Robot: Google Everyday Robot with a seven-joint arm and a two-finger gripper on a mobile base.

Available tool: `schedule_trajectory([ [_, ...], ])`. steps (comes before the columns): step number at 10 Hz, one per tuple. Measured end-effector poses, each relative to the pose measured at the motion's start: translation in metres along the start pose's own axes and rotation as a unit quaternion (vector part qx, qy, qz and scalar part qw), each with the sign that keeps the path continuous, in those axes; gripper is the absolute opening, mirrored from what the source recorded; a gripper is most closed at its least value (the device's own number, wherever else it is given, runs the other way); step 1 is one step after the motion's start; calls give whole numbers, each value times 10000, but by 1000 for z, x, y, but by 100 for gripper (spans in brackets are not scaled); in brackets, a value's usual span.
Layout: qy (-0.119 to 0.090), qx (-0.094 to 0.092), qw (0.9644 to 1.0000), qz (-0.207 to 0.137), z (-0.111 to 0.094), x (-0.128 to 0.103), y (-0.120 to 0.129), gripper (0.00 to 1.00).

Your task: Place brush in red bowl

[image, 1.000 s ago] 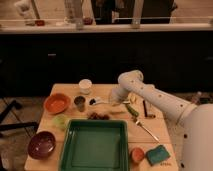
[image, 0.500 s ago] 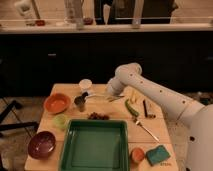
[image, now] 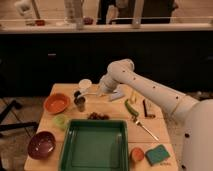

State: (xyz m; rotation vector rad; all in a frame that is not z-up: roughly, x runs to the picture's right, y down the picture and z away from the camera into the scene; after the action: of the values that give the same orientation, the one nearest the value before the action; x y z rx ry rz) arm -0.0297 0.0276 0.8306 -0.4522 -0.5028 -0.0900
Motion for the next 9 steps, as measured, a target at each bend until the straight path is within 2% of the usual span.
schedule_trajectory([
  [6, -28, -5, 10000, -30, 1, -2, 0, 0],
  [7, -62, 12, 9999, -103, 1, -3, -5, 0],
  [9, -189, 21, 9993, -334, 11, -20, -25, 0],
])
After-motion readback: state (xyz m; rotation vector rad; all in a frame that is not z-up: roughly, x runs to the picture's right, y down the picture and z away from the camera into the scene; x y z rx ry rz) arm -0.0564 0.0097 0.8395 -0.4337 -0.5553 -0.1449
